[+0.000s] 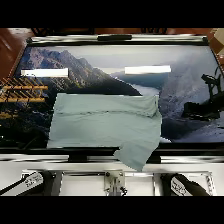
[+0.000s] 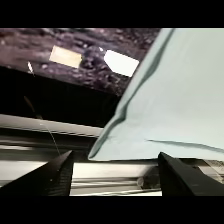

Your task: Fold the shirts.

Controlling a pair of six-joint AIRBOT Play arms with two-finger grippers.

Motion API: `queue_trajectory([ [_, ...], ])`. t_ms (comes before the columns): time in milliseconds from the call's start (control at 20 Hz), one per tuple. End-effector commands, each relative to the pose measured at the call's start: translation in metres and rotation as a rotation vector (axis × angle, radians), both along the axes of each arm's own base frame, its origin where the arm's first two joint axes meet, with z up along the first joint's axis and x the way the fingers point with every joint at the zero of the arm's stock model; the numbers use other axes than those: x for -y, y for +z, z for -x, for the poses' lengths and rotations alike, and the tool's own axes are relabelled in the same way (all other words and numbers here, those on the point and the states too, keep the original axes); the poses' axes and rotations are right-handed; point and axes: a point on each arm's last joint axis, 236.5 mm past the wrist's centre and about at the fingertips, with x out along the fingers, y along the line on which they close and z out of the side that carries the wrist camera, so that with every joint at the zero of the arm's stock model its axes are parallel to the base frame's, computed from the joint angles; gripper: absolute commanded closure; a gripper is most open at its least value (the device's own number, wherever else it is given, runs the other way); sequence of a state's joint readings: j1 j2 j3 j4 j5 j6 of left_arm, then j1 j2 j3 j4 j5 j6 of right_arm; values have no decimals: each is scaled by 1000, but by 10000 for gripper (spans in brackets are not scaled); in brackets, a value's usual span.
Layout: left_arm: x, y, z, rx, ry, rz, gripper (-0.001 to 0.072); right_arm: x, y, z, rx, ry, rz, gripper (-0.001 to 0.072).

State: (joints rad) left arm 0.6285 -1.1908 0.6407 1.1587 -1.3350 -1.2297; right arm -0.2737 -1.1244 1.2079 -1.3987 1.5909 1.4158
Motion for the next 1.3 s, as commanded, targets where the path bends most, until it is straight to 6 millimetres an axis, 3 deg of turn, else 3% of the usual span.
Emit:
queue_trajectory([
  [0,2,-20,12,22,27,-22,118,11,11,4,43,-41,-12,252],
  [250,9,-24,-5,72,41,-24,130,10,12,-3,74,-45,-17,252],
  [350,18,-22,-13,91,38,-7,366,11,12,-2,69,-46,-15,252],
  [450,26,-20,-14,93,17,6,675,7,0,6,29,-50,-32,250],
  [500,29,-19,-15,95,18,15,677,-6,-14,14,11,-54,-80,169],
  [550,31,-17,-17,103,27,27,677,-21,-33,25,-4,-63,-136,148],
  [700,32,-16,-20,112,39,33,677,-69,-101,83,-102,-122,-288,152],
  [800,32,-16,-21,114,41,31,677,-107,-129,113,-163,-166,-433,152],
  [900,32,-16,-21,115,43,34,676,-104,-152,141,-245,-178,-395,152],
  [1050,31,-16,-23,120,46,27,677,-109,-152,119,-170,-243,-425,162],
  [1150,31,-16,-23,121,46,27,677,-105,-161,126,-204,-219,-354,162],
  [1250,30,-17,-24,123,48,23,677,-115,-170,134,-247,-153,-321,162],
])
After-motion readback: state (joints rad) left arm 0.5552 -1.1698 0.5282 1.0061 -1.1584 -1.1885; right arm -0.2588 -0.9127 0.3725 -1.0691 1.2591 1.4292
